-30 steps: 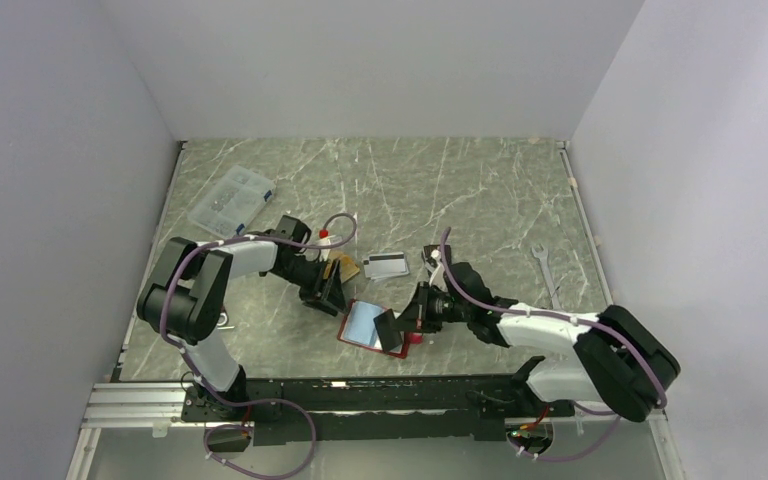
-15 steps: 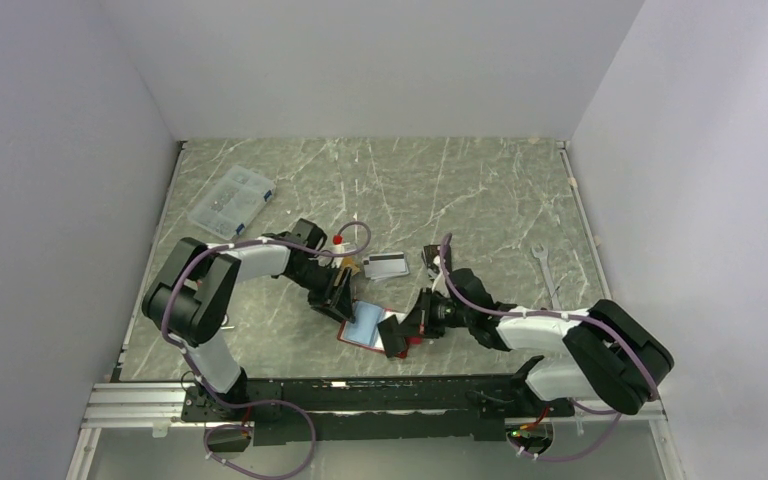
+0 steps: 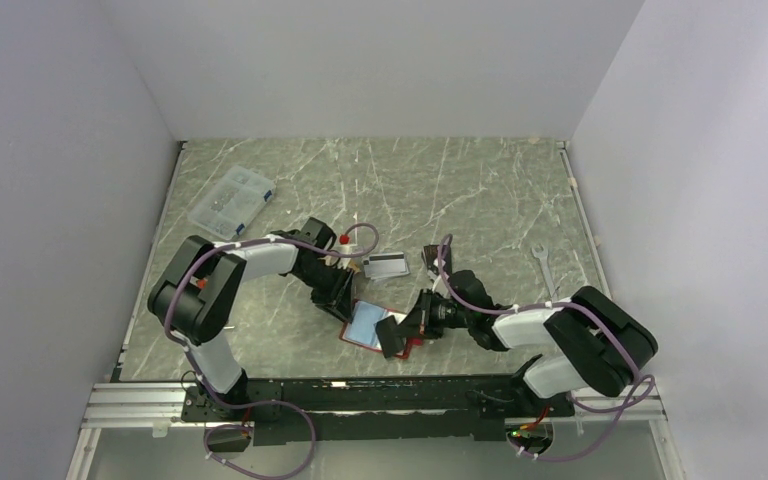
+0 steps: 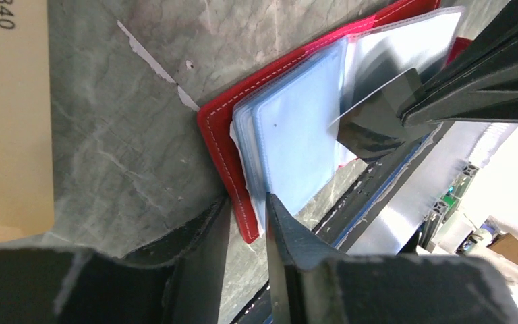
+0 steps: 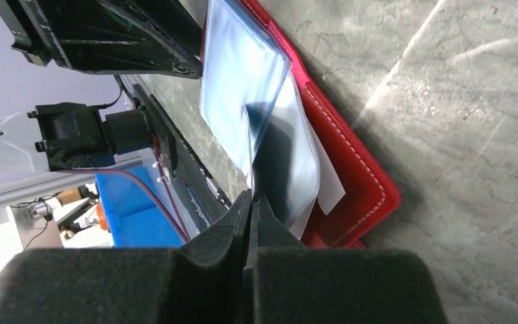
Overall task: Put the credit cards into the card holder
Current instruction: Insert the credit card into the card holder.
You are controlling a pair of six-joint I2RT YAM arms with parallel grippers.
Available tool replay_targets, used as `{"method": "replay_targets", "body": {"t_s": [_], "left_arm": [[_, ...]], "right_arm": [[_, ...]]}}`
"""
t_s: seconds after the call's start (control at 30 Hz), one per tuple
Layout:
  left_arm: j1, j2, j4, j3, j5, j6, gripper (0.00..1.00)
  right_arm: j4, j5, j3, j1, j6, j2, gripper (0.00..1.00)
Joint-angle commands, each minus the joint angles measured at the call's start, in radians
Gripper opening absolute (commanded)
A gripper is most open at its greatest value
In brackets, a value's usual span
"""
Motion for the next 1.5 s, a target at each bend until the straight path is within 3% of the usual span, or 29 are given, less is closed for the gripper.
{"method": "replay_targets", "body": {"t_s": [0.0,0.1,0.47,0.6,0.97,1.47], "left_arm": [[-0.028,0.032,0.01,0.008,-0.062,0.039,0.29],[-0.029,0.027,0.01,0.006,-0.051,0.038,0.22],[-0.037,0.02,0.023,-0.009,0.009,0.004,0.16],[-0.04,0.037,0.049,-0.018,0.048,-0.021,0.09],[-0.048,0.038,0.085,-0.031,0.084,-0.065,0.07],[-0.055,0.03,0.092,-0.035,0.087,-0.08,0.02]], "right_arm": [[0.13,0.0,-0.012,-0.011,0.019,0.035,0.0],[0.156,0.024,-0.021,-0.017,0.032,0.054,0.0],[0.116,0.163,-0.037,-0.018,0.04,0.03,0.0],[0.092,0.198,-0.037,-0.015,0.033,0.016,0.0],[0.186,0.249,-0.052,0.022,0.067,0.112,0.0],[0.072,0.422,-0.074,0.095,0.078,0.023,0.0]]}}
